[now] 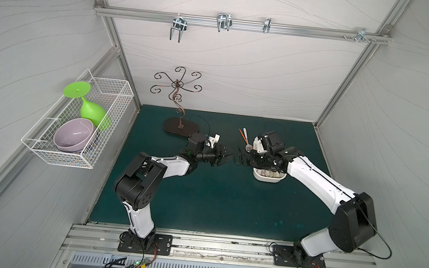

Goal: Take the scissors out of the storage box
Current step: Pick up the scissors from the storage box.

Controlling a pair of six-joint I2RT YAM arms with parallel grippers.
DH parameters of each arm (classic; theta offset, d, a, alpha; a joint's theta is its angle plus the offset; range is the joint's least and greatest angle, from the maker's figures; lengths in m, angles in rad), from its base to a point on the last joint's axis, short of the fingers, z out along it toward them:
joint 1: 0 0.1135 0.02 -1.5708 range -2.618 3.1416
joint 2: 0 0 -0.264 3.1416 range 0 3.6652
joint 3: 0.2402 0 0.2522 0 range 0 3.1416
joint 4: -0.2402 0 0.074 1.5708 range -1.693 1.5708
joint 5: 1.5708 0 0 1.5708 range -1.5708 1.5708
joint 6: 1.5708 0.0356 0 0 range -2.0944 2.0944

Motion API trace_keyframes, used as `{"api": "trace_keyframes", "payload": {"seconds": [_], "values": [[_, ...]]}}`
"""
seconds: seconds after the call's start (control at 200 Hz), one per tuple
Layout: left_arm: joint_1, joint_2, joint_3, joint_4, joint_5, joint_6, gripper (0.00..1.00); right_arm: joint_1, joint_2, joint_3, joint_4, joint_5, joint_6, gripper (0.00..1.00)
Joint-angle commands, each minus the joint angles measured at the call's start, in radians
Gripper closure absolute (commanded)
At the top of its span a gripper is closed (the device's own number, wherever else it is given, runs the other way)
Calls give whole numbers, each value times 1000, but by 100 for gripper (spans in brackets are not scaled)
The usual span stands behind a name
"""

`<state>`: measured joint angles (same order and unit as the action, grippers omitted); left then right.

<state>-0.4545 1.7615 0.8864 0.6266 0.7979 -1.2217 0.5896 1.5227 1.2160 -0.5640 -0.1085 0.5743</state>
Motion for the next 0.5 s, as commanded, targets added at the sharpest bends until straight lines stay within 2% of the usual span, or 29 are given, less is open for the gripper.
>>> {"api": "trace_keyframes", "payload": {"seconds": [0.0, 0.28, 0.495], "values": [[-15, -41, 20, -29, 19, 56, 45, 10, 5, 3, 36, 0, 19, 100], [-26, -48, 34, -40, 31, 57, 48, 19, 27, 20, 28, 5, 15, 100], [-32, -47, 36, -42, 38, 54, 69, 21, 26, 22, 29, 9, 16, 100]]}}
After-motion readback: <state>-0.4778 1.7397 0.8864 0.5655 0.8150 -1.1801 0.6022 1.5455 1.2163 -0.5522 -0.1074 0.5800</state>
